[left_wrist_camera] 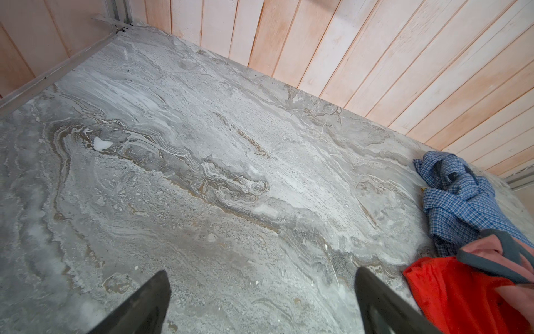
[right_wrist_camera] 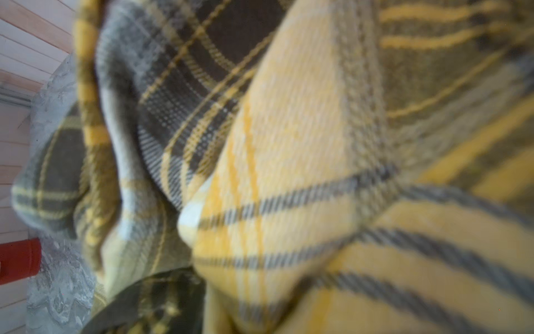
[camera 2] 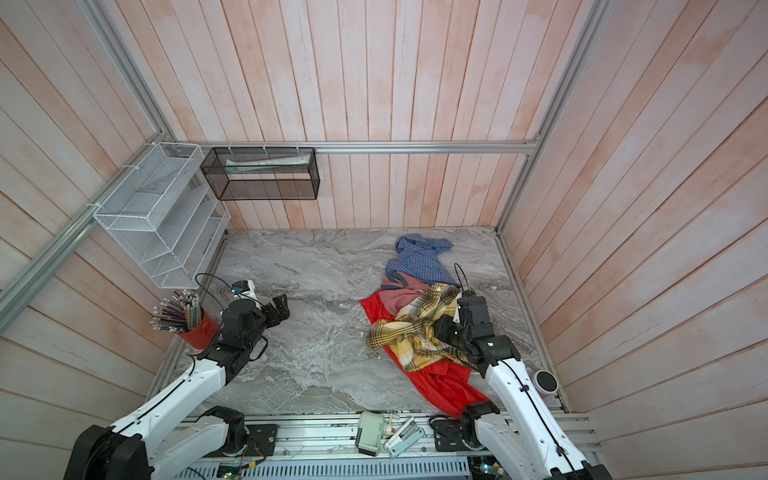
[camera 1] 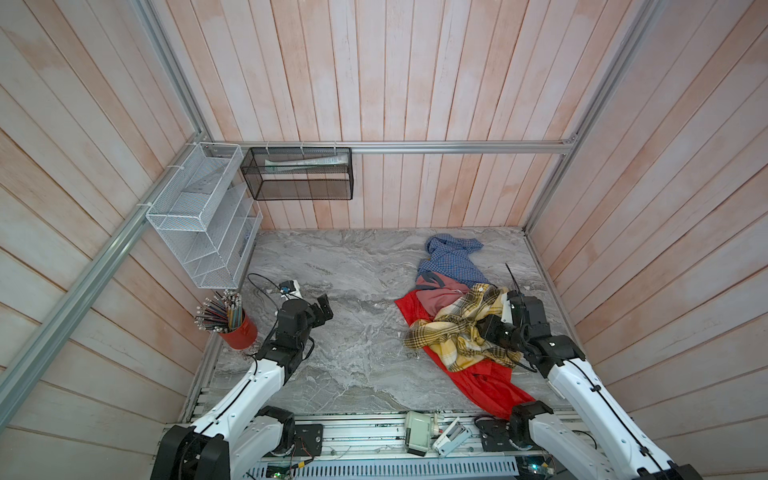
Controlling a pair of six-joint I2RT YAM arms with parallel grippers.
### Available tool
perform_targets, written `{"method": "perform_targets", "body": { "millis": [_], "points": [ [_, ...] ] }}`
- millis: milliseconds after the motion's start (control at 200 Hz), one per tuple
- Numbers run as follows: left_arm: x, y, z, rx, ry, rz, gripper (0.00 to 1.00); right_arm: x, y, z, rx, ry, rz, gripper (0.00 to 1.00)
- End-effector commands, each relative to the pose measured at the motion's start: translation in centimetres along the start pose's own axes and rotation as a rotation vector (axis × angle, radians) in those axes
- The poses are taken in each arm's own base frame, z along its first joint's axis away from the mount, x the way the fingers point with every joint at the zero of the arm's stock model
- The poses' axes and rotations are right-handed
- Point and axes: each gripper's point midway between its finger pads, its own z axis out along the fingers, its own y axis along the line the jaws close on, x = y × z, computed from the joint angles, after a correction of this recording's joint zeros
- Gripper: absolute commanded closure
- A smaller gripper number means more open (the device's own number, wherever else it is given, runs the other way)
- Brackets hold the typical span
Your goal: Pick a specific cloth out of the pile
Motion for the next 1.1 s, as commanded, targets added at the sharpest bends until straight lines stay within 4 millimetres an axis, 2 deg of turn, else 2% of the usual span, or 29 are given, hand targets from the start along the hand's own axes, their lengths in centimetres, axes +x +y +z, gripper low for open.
{"method": "perform_targets", "body": {
  "millis": [0, 20, 105, 140, 195, 230, 340, 420, 600, 675, 765, 855, 965, 1096],
  "points": [
    [0.1, 0.2, -0.1, -0.016, -0.002, -0.009, 0.00, 3.1, -1.5, -0.6, 0.044, 0.100, 0.039, 0.42],
    [0.1, 0.2, -0.1, -0.015, -0.002, -0.009, 0.00, 3.4, -1.5, -0.7, 0.039, 0.108, 0.042, 0.40],
    [0.3, 0.1, 0.0, -0.012, 0.002, -0.008, 0.00, 4.8, -1.5, -0.2, 0.042, 0.148, 0.061, 0.18],
    [0.3, 0.0, 0.1, -0.011, 0.003, -0.007, 0.00, 5.0, -1.6, 0.1, 0.050, 0.154, 0.069, 0.12],
    [0.3, -0.1, 0.2, -0.009, 0.007, -0.004, 0.00, 4.5, -1.9, 0.2, 0.081, 0.138, 0.070, 0.06],
    [0.3, -0.2, 0.2, -0.009, 0.010, -0.003, 0.00, 3.5, -1.8, -0.3, 0.098, 0.110, 0.063, 0.04],
    [0.1, -0.5, 0.1, -0.007, 0.008, 0.003, 0.00, -0.6, 0.0, -2.9, 0.102, -0.006, 0.017, 0.02],
    [0.1, -0.5, 0.1, -0.008, 0.005, 0.002, 0.00, -2.7, 1.3, -4.9, 0.102, -0.053, -0.012, 0.02],
    [0.4, -0.5, 0.0, -0.018, 0.014, 0.008, 0.00, -3.6, 3.5, -7.1, 0.079, -0.085, -0.039, 0.02],
    [0.4, -1.4, -0.1, 0.014, 0.019, 0.043, 0.00, -3.8, 4.3, -8.0, 0.070, -0.108, -0.048, 0.02],
    [0.1, -4.8, -0.8, 0.131, 0.010, 0.150, 0.00, -4.8, 4.4, -8.8, 0.085, -0.159, -0.068, 0.02],
    [1.0, -10.6, -2.7, 0.355, 0.016, 0.272, 0.00, -6.2, 4.3, -9.4, 0.094, -0.243, -0.093, 0.02],
    [3.1, -17.3, -5.9, 0.585, 0.055, 0.384, 0.00, -7.3, 4.4, -9.6, 0.085, -0.310, -0.122, 0.02],
    [7.0, -24.3, -9.1, 0.785, 0.117, 0.503, 0.00, -7.9, 4.4, -9.1, 0.085, -0.320, -0.162, 0.02]
  ]
}}
